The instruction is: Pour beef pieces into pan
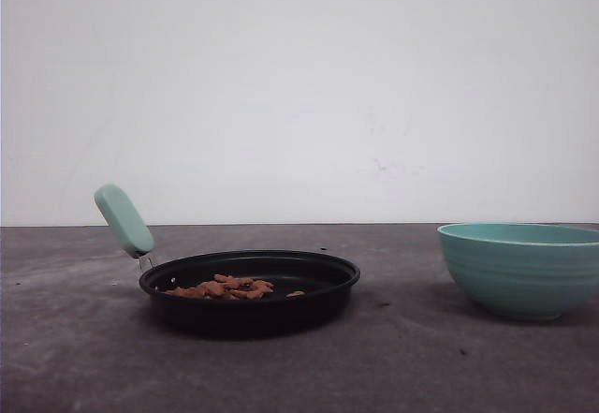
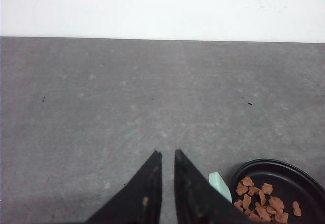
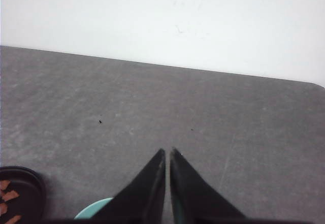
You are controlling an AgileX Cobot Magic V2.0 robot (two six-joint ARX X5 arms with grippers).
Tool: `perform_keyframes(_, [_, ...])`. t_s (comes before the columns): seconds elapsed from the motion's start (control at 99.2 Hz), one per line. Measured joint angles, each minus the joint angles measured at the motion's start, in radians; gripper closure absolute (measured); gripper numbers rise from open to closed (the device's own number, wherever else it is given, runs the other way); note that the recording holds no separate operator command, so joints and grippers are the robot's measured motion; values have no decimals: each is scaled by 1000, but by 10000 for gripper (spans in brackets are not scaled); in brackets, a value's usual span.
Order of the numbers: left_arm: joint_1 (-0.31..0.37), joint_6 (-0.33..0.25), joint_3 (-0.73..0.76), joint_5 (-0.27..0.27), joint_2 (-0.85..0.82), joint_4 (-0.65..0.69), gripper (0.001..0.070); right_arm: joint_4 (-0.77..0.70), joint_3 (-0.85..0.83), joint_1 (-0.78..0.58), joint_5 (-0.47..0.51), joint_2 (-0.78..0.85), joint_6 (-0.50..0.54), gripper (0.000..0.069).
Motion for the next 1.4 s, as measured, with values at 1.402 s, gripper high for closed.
perform_keyframes(1.402, [0,0,0,-3,-3,3,692,-66,-624,-167,37,-471,91,684])
